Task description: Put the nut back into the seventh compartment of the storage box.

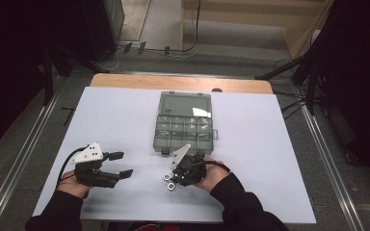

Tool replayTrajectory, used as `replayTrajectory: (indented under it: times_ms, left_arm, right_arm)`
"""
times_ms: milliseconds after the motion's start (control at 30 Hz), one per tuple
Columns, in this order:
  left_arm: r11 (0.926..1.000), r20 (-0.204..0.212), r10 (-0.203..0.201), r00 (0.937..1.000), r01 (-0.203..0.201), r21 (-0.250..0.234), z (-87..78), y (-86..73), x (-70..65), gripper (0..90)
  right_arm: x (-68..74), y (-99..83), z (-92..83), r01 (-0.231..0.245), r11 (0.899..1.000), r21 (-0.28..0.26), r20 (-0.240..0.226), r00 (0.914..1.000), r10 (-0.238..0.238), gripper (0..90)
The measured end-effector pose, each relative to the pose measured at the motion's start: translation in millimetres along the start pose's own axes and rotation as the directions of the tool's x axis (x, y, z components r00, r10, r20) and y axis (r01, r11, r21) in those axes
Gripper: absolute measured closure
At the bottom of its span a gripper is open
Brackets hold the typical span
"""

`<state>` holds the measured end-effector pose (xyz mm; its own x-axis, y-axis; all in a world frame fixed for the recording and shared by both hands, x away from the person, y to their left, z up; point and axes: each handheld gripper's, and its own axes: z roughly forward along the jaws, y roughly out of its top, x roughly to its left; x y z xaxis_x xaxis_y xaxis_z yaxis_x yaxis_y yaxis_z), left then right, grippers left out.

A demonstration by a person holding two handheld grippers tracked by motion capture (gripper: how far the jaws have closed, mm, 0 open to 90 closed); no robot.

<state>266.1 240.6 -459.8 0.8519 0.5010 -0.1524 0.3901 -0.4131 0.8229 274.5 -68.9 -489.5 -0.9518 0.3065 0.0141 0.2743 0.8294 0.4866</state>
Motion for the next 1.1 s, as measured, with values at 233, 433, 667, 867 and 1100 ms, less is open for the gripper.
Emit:
replayTrajectory:
  times_ms: [233,433,667,867,1100]
  left_arm:
    - [1.0000,0.002,0.002,1.0000,-0.002,0.004,-0.1,0.0,-0.1,25.9]
    - [1.0000,0.002,0.003,1.0000,-0.003,0.006,0.3,-0.1,0.0,25.9]
    - [1.0000,0.003,0.004,1.0000,-0.004,0.005,0.1,-0.1,0.1,25.9]
    - [1.0000,0.005,-0.002,1.0000,0.002,0.009,0.4,-0.5,0.2,25.9]
    - [1.0000,0.007,-0.003,1.0000,0.003,0.008,0.3,-0.6,0.3,25.9]
  right_arm:
    - [-2.8,-0.5,-1.2,-0.030,1.000,0.000,-0.008,0.9995,0.030,71.5]
    - [-7.4,-3.3,-7.9,-0.051,0.998,-0.048,-0.019,0.9986,0.050,71.5]
    - [-13.6,-5.6,-21.7,-0.106,0.986,-0.132,-0.056,0.9935,0.099,71.6]
    - [-15.3,-5.5,-32.5,-0.133,0.974,-0.185,-0.069,0.9901,0.122,71.5]
    - [-15.4,-5.7,-41.8,-0.144,0.965,-0.219,-0.070,0.9889,0.131,71.5]
